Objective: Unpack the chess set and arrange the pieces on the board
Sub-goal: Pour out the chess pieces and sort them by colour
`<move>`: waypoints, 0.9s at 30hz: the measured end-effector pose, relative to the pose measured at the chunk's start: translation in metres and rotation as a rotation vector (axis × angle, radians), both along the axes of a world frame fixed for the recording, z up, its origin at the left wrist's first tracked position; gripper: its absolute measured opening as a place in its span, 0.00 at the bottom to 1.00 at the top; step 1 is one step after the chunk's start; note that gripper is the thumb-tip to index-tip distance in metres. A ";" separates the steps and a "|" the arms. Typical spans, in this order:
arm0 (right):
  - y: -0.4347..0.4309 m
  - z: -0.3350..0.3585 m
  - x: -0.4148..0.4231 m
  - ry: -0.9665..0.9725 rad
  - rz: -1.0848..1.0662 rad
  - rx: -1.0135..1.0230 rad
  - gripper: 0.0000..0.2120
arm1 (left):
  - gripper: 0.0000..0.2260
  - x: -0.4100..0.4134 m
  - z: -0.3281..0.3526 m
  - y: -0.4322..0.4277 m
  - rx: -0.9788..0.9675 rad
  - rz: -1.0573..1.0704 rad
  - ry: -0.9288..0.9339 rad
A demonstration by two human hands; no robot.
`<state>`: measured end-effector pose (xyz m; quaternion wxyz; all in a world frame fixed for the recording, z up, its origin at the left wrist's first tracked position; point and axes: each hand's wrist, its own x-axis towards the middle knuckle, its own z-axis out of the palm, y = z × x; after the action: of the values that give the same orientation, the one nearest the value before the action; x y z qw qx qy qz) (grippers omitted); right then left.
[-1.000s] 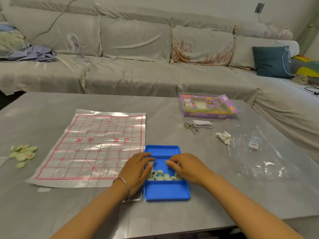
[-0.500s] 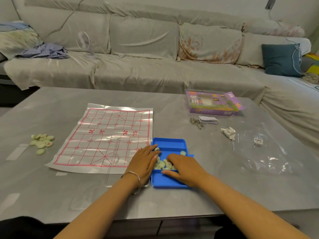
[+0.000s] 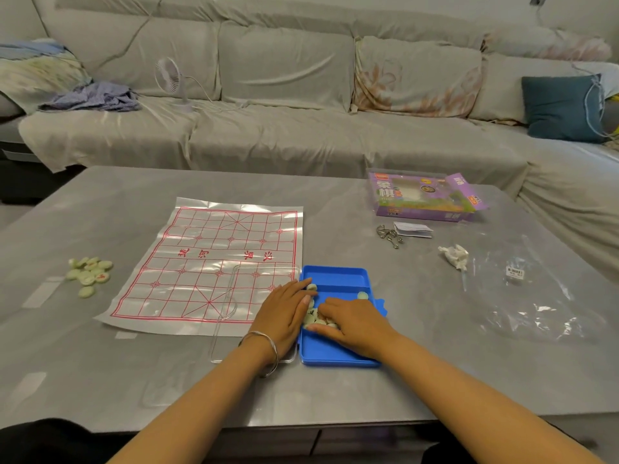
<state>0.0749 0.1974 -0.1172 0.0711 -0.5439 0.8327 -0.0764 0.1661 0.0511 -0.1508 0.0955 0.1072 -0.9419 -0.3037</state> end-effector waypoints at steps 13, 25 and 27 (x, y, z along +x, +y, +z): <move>-0.004 -0.001 -0.006 -0.162 -0.090 -0.090 0.12 | 0.12 0.009 0.013 -0.016 0.308 0.101 0.187; -0.137 0.039 0.018 -1.010 -0.443 -0.659 0.16 | 0.13 0.078 0.045 -0.149 0.160 0.439 0.202; -0.175 0.042 0.036 -1.008 -0.392 -0.618 0.16 | 0.12 0.097 0.047 -0.178 0.146 0.534 0.242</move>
<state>0.1111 0.0226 -0.0749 0.2793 -0.2735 0.7204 -0.5729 0.2632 -0.1273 -0.1041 0.2754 0.3207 -0.8379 -0.3453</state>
